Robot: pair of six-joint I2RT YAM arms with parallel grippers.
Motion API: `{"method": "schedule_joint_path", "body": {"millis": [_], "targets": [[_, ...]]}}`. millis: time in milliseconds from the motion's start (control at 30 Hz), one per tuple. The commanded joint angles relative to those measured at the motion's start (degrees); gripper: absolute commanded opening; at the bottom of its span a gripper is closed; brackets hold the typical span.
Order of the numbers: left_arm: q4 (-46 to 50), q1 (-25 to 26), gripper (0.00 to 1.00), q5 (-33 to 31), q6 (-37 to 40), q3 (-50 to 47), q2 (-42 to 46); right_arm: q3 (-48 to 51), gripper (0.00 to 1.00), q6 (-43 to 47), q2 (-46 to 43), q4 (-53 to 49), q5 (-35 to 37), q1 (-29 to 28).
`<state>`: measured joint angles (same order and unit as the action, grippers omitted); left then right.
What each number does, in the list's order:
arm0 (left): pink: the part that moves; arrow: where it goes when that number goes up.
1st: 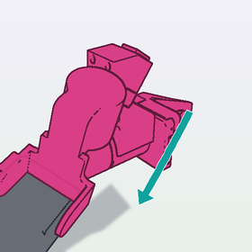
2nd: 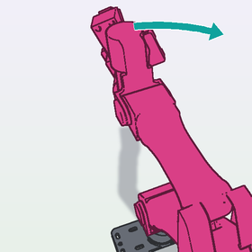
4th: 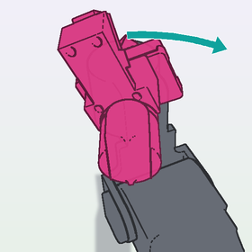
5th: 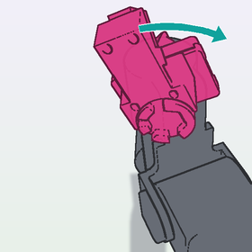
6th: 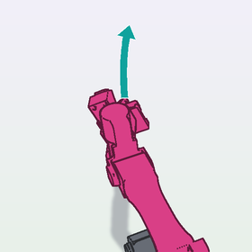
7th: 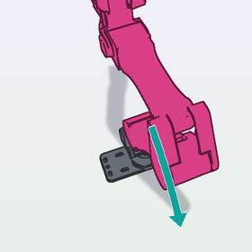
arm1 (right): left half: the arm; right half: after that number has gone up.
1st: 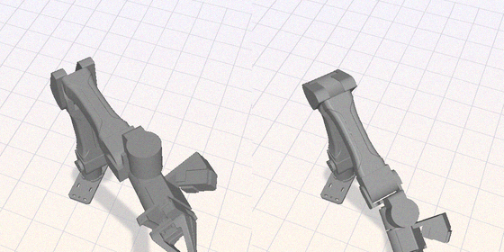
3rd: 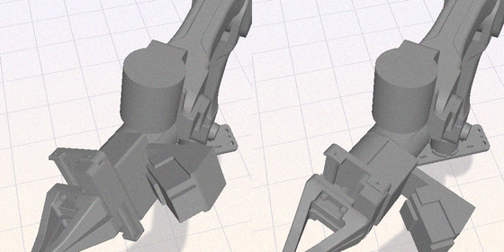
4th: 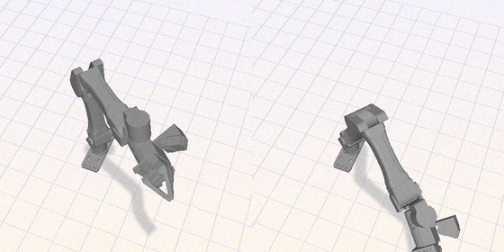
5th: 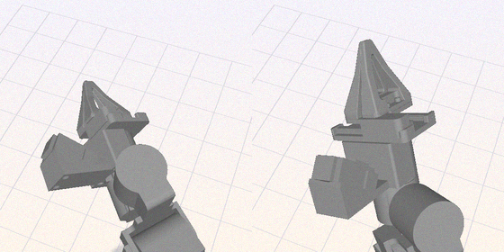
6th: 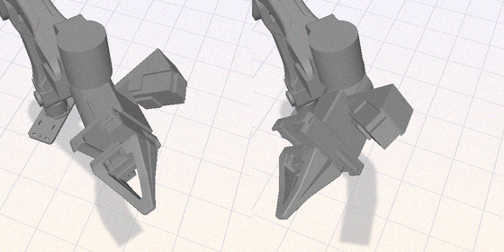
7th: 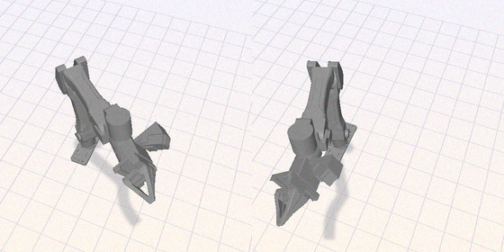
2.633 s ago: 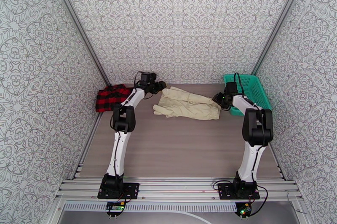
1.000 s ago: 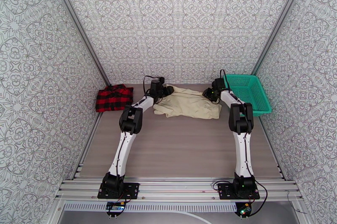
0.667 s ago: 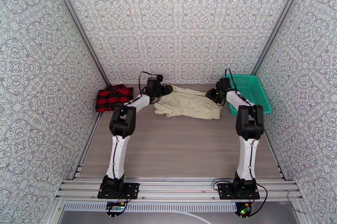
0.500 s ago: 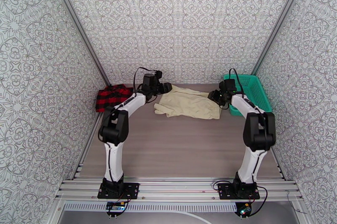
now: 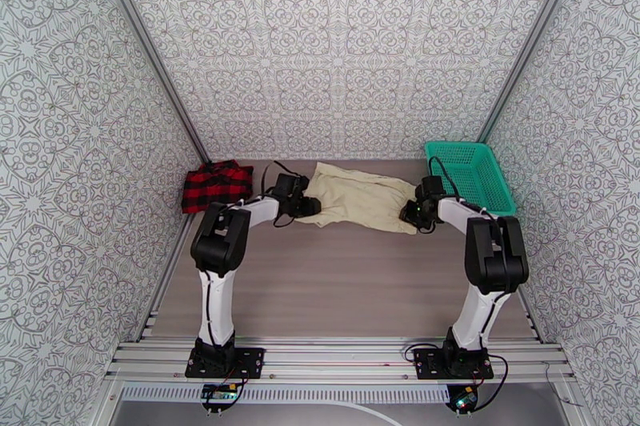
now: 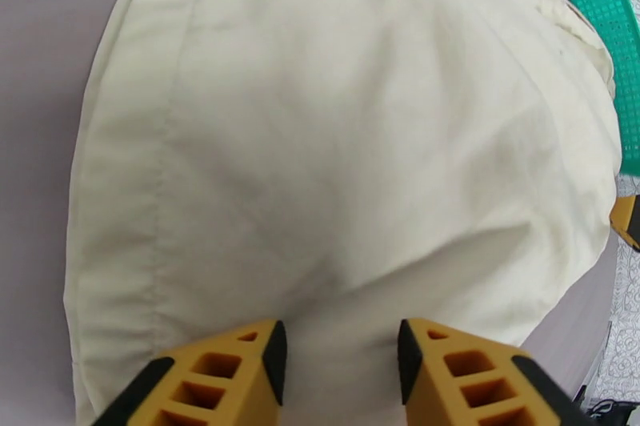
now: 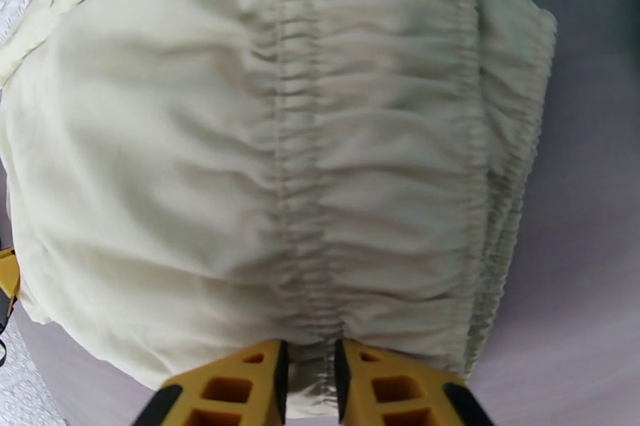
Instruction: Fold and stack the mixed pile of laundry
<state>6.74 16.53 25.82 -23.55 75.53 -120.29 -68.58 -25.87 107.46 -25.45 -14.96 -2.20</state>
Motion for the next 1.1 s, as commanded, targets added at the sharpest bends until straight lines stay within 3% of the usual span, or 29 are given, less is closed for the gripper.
{"method": "schedule_joint_path", "body": {"millis": [0, 233, 433, 500, 600, 700, 833, 1067], "targets": [[4.00, -0.72, 0.40, -1.36, 0.26, -8.30, 3.81, 4.65, 0.24, 1.34, -2.41, -3.99, 2.97, -0.43], [4.68, -1.87, 0.35, -1.67, -0.92, -24.17, 15.54, 11.04, 0.21, 2.37, -7.71, -7.07, 2.73, -2.49], [7.44, 0.55, 0.34, -3.14, -4.68, -34.69, 29.50, 19.28, 0.20, 2.54, -15.77, -9.89, 2.79, -3.88], [9.60, 1.36, 0.39, -4.09, -5.01, -34.98, 33.62, 20.32, 0.21, 2.53, -18.66, -11.19, 3.31, -3.81], [14.47, 2.64, 0.47, -6.24, -3.37, -30.25, 36.77, 19.00, 0.33, 2.52, -22.49, -12.69, 5.01, -3.80], [14.53, 3.41, 0.49, -5.96, -2.14, -22.99, 34.40, 15.93, 0.41, 2.05, -23.32, -11.01, 4.39, -3.78], [11.41, 4.93, 0.44, -4.53, -1.53, -11.76, 23.88, 11.25, 0.39, 0.32, -19.50, -6.73, 0.26, -4.42], [8.87, 5.91, 0.36, -2.62, -3.05, 2.39, 6.91, 3.44, 0.35, -1.15, -11.27, -3.31, -0.66, -8.37]]}}
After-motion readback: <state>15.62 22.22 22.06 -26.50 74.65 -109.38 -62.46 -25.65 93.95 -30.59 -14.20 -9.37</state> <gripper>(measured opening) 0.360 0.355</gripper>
